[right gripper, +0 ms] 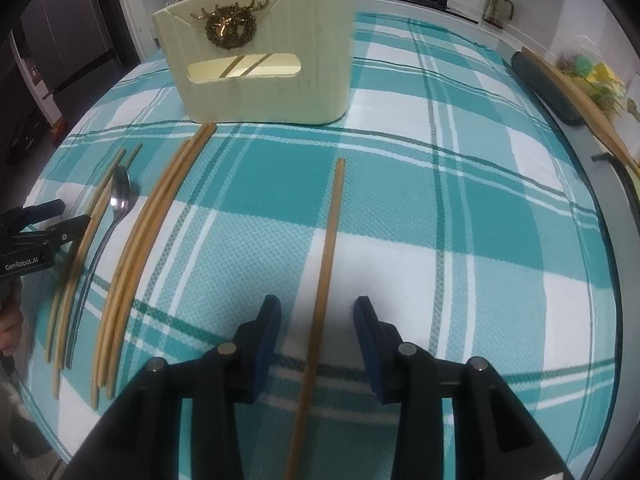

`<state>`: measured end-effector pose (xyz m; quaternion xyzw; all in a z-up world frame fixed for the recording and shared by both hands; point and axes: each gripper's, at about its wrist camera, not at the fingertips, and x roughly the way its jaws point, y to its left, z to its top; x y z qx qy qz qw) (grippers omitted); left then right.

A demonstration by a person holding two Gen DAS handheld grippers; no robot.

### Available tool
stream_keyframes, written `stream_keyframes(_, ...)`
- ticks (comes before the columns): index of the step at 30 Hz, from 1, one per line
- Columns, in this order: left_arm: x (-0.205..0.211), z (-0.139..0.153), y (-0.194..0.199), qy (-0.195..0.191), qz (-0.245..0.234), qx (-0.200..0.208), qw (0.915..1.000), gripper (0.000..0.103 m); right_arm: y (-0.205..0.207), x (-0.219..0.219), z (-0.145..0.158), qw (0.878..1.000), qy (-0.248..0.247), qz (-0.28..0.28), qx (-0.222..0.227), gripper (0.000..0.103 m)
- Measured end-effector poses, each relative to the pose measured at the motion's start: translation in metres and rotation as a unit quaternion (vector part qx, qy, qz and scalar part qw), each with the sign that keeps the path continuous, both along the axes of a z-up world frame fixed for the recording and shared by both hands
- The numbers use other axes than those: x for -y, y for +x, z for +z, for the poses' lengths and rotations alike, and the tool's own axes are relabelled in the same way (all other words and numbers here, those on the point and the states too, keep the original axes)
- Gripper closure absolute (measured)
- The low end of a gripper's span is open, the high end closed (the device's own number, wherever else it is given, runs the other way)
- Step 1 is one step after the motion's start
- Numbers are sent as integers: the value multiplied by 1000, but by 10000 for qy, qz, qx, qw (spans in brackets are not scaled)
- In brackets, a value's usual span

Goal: Organize utensils
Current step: 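Drop the chopstick into the holder with the right tool while the left tool grasps another chopstick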

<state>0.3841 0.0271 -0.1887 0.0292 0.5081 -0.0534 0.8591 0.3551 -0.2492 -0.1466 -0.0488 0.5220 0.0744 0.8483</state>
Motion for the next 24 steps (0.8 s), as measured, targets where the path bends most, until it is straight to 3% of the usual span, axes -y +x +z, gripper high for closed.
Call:
stream_keyframes(2, 3, 2, 8, 17, -54, -58, 10000, 32, 19, -7, 1, 9999, -82, 87, -6, 62)
stream_keyframes(6, 13, 6, 22, 25, -162, -139, 9998, 63, 57, -18, 0, 9998, -119, 125, -50, 65)
stream_keyframes(9, 18, 7, 29, 3, -227, -76, 9997, 96, 74, -21, 1, 9998, -120, 129, -12, 89)
stream_keyframes(10, 18, 7, 31, -55, -229, -59, 9997, 98, 78, -20, 1, 9999, -87, 97, -19, 97)
stream_keyframes(15, 7, 24, 20, -397, -108, 218, 9989, 98, 75, -4, 12, 9987, 504, -74, 69, 97)
stream_keyframes(24, -18, 114, -36, -1063, -134, 1208, 9869, 98, 12, 10, 96, 9889, 1218, 156, 832, 97)
